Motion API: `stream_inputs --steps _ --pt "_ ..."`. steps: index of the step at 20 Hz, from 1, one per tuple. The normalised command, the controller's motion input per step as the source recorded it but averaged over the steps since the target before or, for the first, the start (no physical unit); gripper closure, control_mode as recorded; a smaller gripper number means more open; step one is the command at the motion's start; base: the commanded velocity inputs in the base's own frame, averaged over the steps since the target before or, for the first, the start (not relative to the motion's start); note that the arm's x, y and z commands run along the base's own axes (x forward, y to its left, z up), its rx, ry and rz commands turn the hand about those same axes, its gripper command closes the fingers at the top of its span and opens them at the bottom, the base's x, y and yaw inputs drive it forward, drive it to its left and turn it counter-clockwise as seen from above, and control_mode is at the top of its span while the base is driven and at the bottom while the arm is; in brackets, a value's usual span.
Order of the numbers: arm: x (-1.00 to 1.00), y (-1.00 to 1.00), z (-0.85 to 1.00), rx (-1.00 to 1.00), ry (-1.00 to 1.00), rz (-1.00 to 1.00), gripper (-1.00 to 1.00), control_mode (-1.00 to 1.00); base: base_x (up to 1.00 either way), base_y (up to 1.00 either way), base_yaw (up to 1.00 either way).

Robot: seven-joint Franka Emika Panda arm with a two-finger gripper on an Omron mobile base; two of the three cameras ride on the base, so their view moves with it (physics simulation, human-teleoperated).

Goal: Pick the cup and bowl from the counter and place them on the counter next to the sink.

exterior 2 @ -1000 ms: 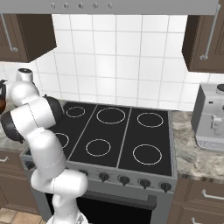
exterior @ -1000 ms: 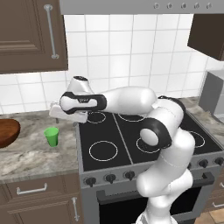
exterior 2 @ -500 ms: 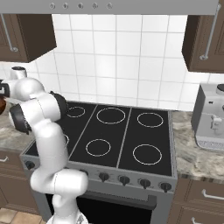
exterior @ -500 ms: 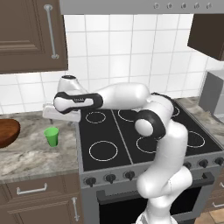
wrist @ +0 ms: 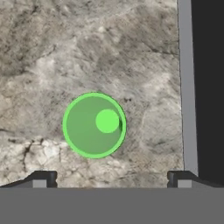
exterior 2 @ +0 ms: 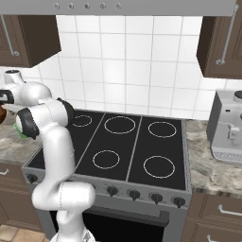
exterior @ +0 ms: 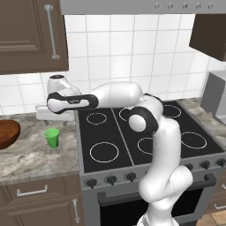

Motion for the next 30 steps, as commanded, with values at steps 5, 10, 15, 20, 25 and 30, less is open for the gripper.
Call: stream_inputs --steps 5,10,15,20,25,30 --pt "0.18 0.0 -0.2 0.0 0.0 0.0 -1.0 -1.0 0.0 0.0 0.0" --pt "0.27 0.0 -0.21 0.0 0.01 0.0 -1.0 -1.0 0.0 0.0 0.0" --pt "0.18 0.0 -0.17 0.0 0.02 0.0 -1.0 -1.0 0.0 0.0 0.0" --pt "0.0 0.0 -0.07 0.0 0.04 0.0 -1.0 -1.0 0.0 0.0 0.0" --pt "-0.02 0.0 -0.02 0.0 0.02 0.0 -1.0 -1.0 0.0 0.0 0.0" --pt "0.0 0.0 -0.2 0.0 0.0 0.0 -1.0 -1.0 0.0 0.0 0.0"
